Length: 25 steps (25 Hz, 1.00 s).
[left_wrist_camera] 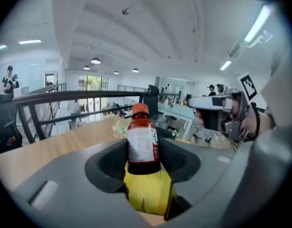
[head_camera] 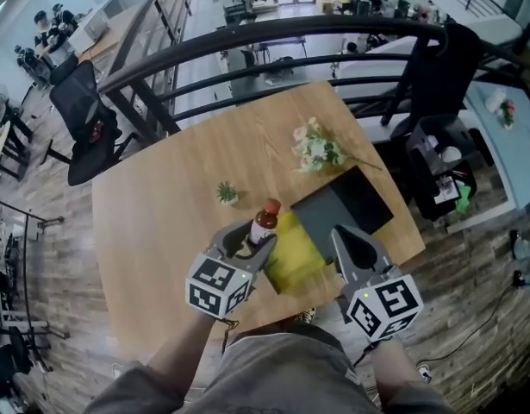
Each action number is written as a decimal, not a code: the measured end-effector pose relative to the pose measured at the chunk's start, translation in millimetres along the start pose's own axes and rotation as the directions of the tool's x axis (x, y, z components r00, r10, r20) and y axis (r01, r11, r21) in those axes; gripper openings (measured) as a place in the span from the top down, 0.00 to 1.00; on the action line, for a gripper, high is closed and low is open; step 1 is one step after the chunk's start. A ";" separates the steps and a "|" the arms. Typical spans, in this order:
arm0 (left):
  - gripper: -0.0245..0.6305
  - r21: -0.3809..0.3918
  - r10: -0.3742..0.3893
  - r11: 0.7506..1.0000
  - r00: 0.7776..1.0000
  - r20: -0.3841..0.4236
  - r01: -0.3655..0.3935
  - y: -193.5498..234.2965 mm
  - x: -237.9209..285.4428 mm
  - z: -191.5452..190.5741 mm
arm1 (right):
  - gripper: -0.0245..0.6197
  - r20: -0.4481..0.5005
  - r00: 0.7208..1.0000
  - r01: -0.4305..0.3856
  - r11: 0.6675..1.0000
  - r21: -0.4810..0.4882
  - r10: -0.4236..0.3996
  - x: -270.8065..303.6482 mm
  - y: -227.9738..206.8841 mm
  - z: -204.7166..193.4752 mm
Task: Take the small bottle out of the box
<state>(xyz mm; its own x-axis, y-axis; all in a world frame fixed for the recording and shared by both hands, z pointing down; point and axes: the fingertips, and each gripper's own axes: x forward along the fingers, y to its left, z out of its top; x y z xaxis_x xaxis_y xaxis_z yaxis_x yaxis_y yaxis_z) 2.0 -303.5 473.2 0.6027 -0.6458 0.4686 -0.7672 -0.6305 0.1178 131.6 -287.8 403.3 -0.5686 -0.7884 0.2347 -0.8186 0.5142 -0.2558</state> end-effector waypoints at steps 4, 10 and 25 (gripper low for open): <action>0.65 0.051 0.021 0.998 0.985 0.172 -0.030 0.3 -48.9 52.9 | 0.94 0.107 0.994 0.000 0.998 -0.064 0.007 -10.1 26.1 49.6; 0.65 0.088 0.062 0.991 0.921 0.384 -0.104 -1.8 -127.2 109.3 | 0.94 0.227 0.973 -0.005 0.987 -0.159 0.042 -37.0 76.6 102.8; 0.65 0.062 0.120 0.982 0.840 0.528 -0.179 -6.9 -224.0 120.5 | 0.95 0.295 0.948 -0.048 0.972 -0.230 0.116 -70.9 146.5 115.1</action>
<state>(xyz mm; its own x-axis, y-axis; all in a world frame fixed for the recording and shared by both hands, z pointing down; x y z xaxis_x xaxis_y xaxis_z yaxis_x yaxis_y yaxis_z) -101.2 -206.4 261.9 0.5305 -0.8459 -0.0546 -0.8476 -0.5301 -0.0223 61.3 -195.4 241.2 -0.6104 -0.7876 -0.0842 -0.7874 0.6149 -0.0446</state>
